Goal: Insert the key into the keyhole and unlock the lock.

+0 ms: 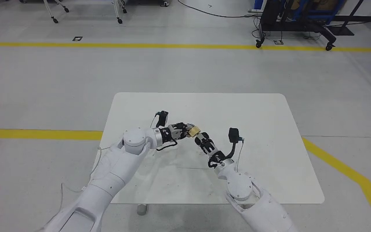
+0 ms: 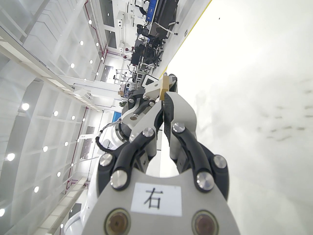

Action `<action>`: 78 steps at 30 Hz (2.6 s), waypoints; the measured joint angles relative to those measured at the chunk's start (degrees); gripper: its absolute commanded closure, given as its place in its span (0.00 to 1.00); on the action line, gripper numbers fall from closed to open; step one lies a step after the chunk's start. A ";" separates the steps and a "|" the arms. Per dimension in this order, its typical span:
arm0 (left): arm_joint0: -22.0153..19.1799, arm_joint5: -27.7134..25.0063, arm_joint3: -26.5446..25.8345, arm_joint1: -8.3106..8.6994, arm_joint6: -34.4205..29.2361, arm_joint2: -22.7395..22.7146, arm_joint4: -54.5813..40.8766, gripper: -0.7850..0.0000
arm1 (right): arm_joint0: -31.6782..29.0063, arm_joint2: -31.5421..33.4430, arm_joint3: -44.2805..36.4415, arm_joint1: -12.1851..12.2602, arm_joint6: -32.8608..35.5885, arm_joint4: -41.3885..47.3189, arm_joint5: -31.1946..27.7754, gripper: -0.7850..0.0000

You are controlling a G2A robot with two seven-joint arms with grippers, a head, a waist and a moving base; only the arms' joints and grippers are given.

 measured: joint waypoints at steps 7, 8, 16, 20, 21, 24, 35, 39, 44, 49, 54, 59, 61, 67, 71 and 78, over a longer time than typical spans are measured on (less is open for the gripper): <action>0.05 -0.54 0.31 -0.10 0.53 -0.78 0.13 1.00 | -0.92 1.17 -1.19 -0.23 0.34 1.38 -2.10 0.00; 0.13 -0.73 0.26 -0.08 0.78 -1.01 0.15 1.00 | -1.30 1.53 -1.51 -0.21 0.98 1.95 -3.02 0.00; 1.10 -2.52 -1.07 -0.02 3.08 -2.19 0.99 1.00 | -1.74 2.10 -1.80 -0.11 2.01 2.29 -3.95 0.00; 1.86 -5.23 -2.45 0.09 4.09 -3.04 1.69 1.00 | -2.24 2.43 -2.19 -0.25 2.62 4.59 -5.26 0.07; 2.05 -5.91 -2.77 0.13 4.33 -3.26 1.91 1.00 | -2.56 2.73 -2.40 -0.32 3.21 6.56 -6.32 0.27; 2.81 -8.04 -3.83 0.28 5.16 -4.06 2.46 1.00 | -3.64 4.04 -2.64 -0.41 5.81 13.15 -10.27 0.58; 4.60 -11.35 -6.23 0.51 5.52 -5.70 3.55 1.00 | -4.18 6.40 -0.82 -0.51 11.86 21.82 -12.16 0.92; 4.80 -11.48 -6.54 0.49 5.12 -5.82 3.91 1.00 | -3.27 5.72 0.18 -0.84 11.62 21.78 -11.98 0.97; 4.93 -11.59 -6.76 0.43 4.60 -5.92 4.21 1.00 | -2.11 5.35 1.26 -1.20 11.56 22.15 -12.08 0.98; 4.96 -11.65 -6.80 0.36 4.15 -6.03 4.35 1.00 | -1.29 5.10 2.22 -1.50 11.39 22.29 -11.77 0.92; 4.97 -11.47 -6.72 0.29 3.90 -6.20 4.44 1.00 | -1.21 4.62 2.10 -1.68 11.58 20.69 -11.80 0.74; 4.98 -11.26 -6.67 0.21 3.80 -6.33 4.49 1.00 | -1.77 4.63 1.44 -1.76 11.37 19.30 -12.08 0.80; 4.96 -11.23 -6.67 0.16 3.75 -6.29 4.56 1.00 | -1.78 4.69 1.45 -1.81 11.32 19.25 -11.95 0.83; 4.89 -11.35 -6.49 0.02 3.47 -6.31 4.57 1.00 | -1.07 4.44 2.55 -2.18 11.42 20.48 -11.56 0.97; 4.94 -11.56 -6.52 -0.06 3.32 -6.36 4.52 1.00 | -0.41 4.26 3.64 -2.52 11.31 21.99 -11.34 1.00; 5.05 -12.39 -6.70 -0.21 2.63 -6.39 4.27 1.00 | -0.64 5.37 4.10 -2.97 13.25 29.66 -11.82 1.00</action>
